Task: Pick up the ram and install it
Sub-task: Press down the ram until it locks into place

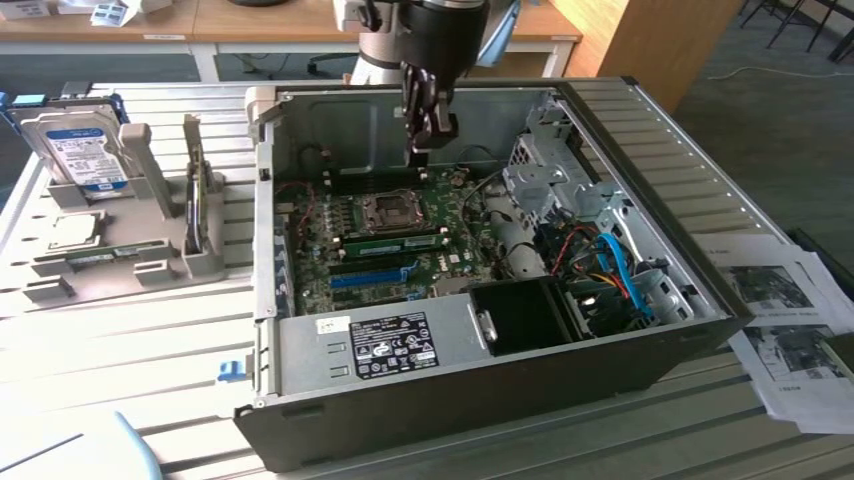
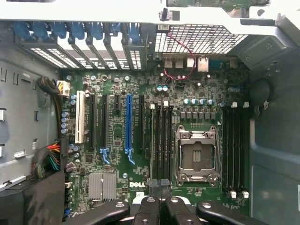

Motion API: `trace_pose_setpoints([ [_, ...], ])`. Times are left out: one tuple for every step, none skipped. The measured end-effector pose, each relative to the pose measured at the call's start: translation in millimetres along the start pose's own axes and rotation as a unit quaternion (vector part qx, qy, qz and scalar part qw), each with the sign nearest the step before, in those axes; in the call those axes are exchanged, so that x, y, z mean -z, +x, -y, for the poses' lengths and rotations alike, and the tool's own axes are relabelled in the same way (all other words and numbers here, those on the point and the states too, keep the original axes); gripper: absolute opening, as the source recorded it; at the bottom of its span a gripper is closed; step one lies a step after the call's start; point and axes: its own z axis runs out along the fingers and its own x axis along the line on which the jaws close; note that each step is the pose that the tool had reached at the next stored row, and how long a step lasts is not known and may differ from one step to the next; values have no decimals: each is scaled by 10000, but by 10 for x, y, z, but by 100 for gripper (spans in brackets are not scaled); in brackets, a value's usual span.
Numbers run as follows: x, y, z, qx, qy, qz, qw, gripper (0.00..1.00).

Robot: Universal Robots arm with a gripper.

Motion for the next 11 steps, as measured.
trace_pose_setpoints([
  [7,0,0,0,0,0,10000,9],
  [13,0,0,0,0,0,10000,9],
  [18,0,-1,0,0,1,10000,9],
  [22,0,-1,0,0,1,10000,9],
  [26,0,-1,0,0,0,10000,9],
  [30,0,-1,0,0,0,10000,9],
  [34,0,-1,0,0,0,10000,9],
  [37,0,-1,0,0,0,10000,9],
  [40,-1,-1,0,0,1,10000,9],
  [43,-1,-2,0,0,0,10000,9],
  [46,0,-2,0,0,0,10000,9],
])
